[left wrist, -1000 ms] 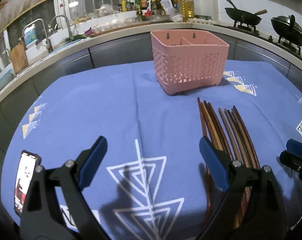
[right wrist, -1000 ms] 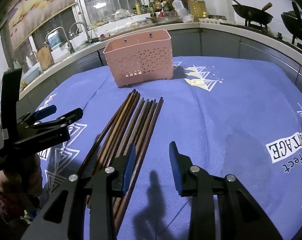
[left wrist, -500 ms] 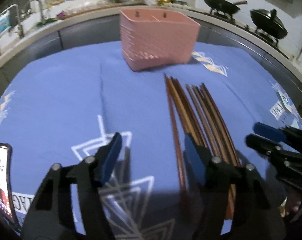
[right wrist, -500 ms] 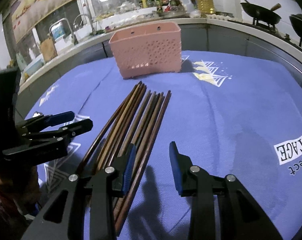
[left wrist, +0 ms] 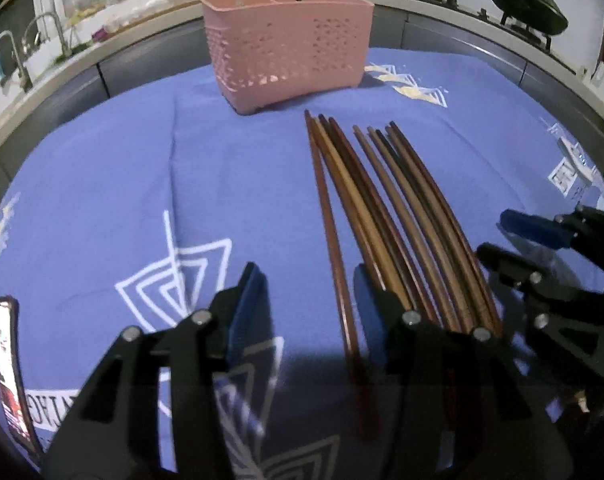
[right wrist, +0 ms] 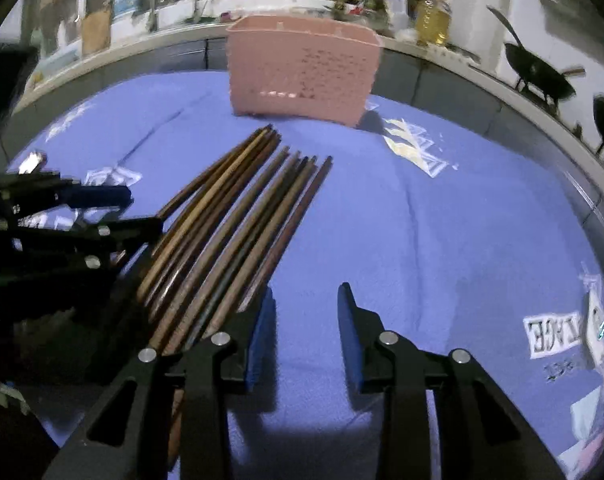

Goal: Organize utensils
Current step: 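Close the left tool on one brown chopstick while the right tool grasps another, then carry the chopstick into the pink holder and open the left tool while the right tool does likewise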

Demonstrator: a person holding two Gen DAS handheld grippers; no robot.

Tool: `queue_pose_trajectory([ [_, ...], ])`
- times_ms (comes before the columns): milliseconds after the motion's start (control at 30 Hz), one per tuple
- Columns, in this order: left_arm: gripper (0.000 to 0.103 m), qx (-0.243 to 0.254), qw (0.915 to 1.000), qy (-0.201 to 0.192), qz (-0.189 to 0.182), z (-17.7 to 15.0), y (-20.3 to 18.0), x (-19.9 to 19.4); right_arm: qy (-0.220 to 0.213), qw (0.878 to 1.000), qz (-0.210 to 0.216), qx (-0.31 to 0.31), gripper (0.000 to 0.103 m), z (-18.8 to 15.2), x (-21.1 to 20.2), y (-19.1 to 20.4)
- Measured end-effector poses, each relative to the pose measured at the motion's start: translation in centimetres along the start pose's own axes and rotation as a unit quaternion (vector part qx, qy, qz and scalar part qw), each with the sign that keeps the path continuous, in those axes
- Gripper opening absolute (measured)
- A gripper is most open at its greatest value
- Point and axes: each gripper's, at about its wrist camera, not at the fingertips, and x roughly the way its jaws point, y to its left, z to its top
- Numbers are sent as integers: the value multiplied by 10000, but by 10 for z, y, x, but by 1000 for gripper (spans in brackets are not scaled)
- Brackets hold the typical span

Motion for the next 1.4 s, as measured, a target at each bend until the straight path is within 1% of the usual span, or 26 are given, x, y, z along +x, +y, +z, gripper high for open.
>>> queue_pose_trajectory([
  [67,47,6,10000,-28,27,1,0,1,-22,9997,178,159,34,1,-2,-4],
  [133,36,-11,10000,-66,44,1,1,1,-48,9994,282,183,34,3,-4,-4],
  [200,13,9,9999,-95,38,1,2,0,9,9988,440,196,34,3,-4,-2],
  [233,8,19,9999,-100,37,1,2,0,15,9987,478,183,34,3,-3,0],
  [267,6,29,9999,-106,54,1,3,0,17,9987,494,151,34,3,-3,2],
  [400,6,3,9999,-86,60,-3,11,-3,51,9992,406,-3,34,5,-1,6],
  [433,6,-30,10000,-64,37,-4,14,-4,105,9989,459,1,34,5,3,7],
  [533,6,-141,9999,8,-84,-11,22,-10,56,9991,385,-144,34,8,5,10],
  [600,6,-132,9998,57,-107,-15,25,-13,51,9990,396,-178,25,11,9,7],
  [633,6,-127,9998,88,-107,-17,25,-15,67,9989,437,-175,15,11,9,3],
  [667,6,-124,9998,118,-108,-19,25,-17,85,9989,428,-180,11,11,9,1],
  [733,7,-112,9997,189,-120,-23,26,-20,125,9993,294,-215,9,8,7,-8],
  [800,12,-137,9995,246,-166,-24,28,-21,182,9996,199,-93,8,4,4,-23],
  [833,14,-147,9993,270,-218,-22,29,-21,210,9995,245,6,8,3,3,-30],
  [867,17,-144,9993,282,-217,-20,31,-19,244,9991,333,113,8,2,3,-36],
  [933,17,-101,9994,299,-135,-9,33,-12,333,9976,527,311,9,3,5,-47],
  [967,17,-55,9995,287,-125,-2,33,-8,368,9972,552,340,9,5,6,-50],
  [1067,17,69,9996,287,-40,20,35,9,459,9965,625,298,10,19,16,-53],
  [1167,17,164,9995,278,-10,46,37,26,564,9955,727,206,12,42,32,-55],
  [1233,17,178,9993,304,-142,60,40,37,668,9951,729,43,13,60,44,-54],
  [1333,17,34,9992,268,-302,75,47,48,772,9940,770,-115,14,84,61,-49],
  [1367,13,7,9992,248,-310,77,47,50,809,9930,853,-136,14,90,65,-47],
  [1400,7,-15,9993,231,-309,78,47,50,845,9916,953,-222,12,95,69,-45],
])
